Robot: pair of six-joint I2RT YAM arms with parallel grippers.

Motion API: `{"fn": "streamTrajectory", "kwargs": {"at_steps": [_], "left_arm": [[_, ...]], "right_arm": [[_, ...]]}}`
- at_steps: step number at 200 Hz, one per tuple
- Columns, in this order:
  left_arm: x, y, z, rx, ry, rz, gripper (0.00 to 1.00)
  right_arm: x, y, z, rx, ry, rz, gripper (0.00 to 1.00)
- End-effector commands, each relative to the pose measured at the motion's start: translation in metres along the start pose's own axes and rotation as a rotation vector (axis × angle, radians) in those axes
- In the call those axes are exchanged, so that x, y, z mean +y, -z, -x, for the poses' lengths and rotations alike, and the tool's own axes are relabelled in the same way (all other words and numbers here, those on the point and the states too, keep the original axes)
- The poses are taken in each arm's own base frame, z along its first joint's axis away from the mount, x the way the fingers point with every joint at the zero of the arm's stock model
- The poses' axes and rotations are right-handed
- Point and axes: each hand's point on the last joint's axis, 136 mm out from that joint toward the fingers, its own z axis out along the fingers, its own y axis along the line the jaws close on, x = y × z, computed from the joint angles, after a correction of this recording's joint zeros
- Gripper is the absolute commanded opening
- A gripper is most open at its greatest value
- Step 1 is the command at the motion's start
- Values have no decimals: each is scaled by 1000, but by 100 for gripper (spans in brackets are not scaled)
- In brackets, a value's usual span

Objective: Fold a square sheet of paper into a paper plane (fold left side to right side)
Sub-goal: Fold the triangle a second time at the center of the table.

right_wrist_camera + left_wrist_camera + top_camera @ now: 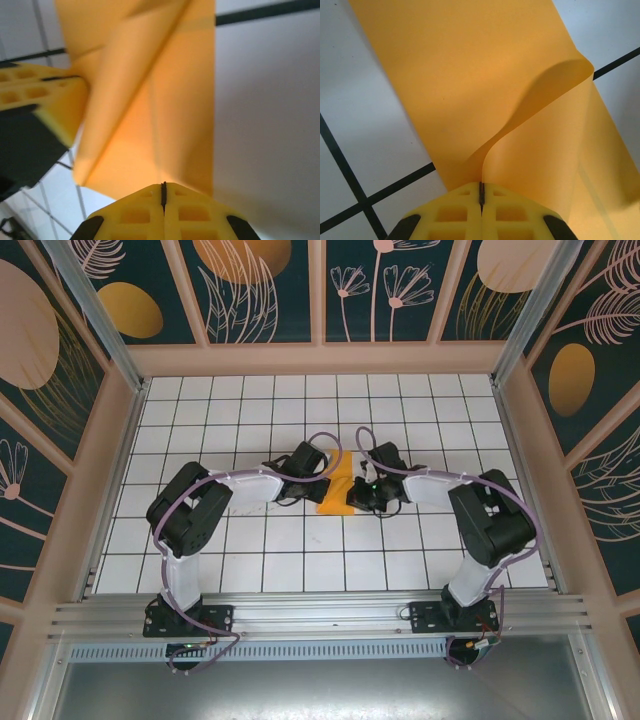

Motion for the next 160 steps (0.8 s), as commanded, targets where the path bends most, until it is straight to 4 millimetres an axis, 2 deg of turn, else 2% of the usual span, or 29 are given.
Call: {"fn": "streamTrajectory", "kwargs": {"at_steps": [1,20,60,96,124,160], "left_arm": [[9,-12,-36,107,1,8,0],[9,-13,-39,113,1,8,0],[11,-11,-38,112,-2,16,0],[11,-12,-39,113,-2,17,0],[11,-12,-39,112,-3,16,0],[10,-12,-38,112,-3,14,0]], "right_arm": [[29,25,23,-99,-3,165,0],[37,24,35,-119,-23,223,0],[53,5,53,-102,-14,248,0],[60,-14,58,-67,-2,245,0],[54,-26,54,-31,-15,212,0],[35,-34,47,-8,-36,137,0]]}}
